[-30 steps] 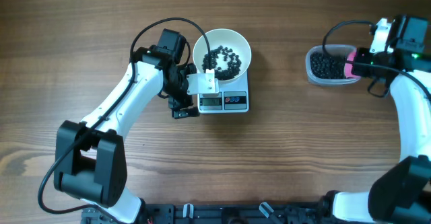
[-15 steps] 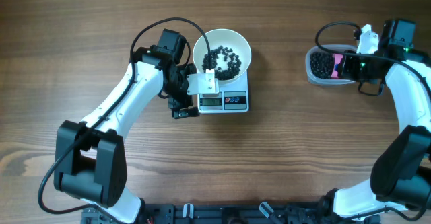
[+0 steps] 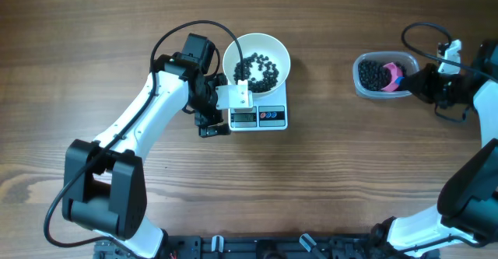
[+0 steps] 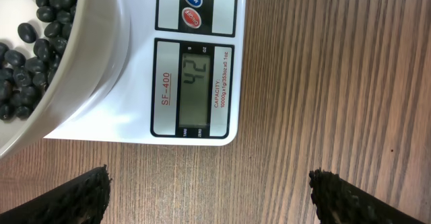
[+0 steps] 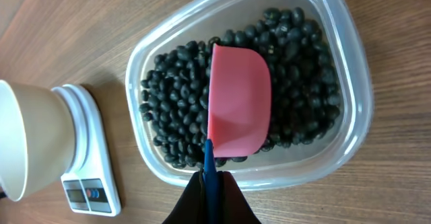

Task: Scoop item into bowl and weigh 150g on scale
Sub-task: 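Scoop more black beans with the right gripper and lift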

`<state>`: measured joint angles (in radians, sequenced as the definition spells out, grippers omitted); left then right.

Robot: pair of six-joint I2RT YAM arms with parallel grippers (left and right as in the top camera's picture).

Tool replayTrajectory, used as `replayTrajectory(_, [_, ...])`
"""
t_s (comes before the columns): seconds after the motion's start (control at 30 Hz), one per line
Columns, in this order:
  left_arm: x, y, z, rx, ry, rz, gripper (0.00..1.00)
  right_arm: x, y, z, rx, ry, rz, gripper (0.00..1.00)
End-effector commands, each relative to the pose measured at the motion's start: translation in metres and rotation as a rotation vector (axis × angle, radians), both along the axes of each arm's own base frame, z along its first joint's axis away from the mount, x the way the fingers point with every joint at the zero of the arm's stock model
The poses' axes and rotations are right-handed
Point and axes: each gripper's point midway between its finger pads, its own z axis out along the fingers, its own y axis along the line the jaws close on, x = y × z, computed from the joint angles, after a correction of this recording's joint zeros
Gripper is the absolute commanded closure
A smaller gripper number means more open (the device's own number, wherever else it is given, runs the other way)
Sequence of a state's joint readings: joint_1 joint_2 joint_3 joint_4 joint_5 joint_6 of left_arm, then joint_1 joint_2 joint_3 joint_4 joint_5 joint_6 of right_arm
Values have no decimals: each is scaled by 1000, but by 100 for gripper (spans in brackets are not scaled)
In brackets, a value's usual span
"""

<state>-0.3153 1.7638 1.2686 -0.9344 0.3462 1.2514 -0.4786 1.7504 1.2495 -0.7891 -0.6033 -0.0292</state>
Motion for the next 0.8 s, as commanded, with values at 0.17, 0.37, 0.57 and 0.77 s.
replayTrajectory(0.17, [-2, -4, -1, -20, 13, -7, 0, 13, 2, -13, -55, 42, -83, 96])
replayTrajectory(0.37, [-2, -4, -1, -20, 13, -7, 0, 5, 25, -16, -22, 95, -40, 96])
replayTrajectory(0.57, [-2, -4, -1, -20, 13, -7, 0, 29, 15, -7, -38, 4, -91, 96])
replayTrajectory(0.77, [-2, -4, -1, -20, 13, -7, 0, 10, 30, -10, 5, 42, 5, 96])
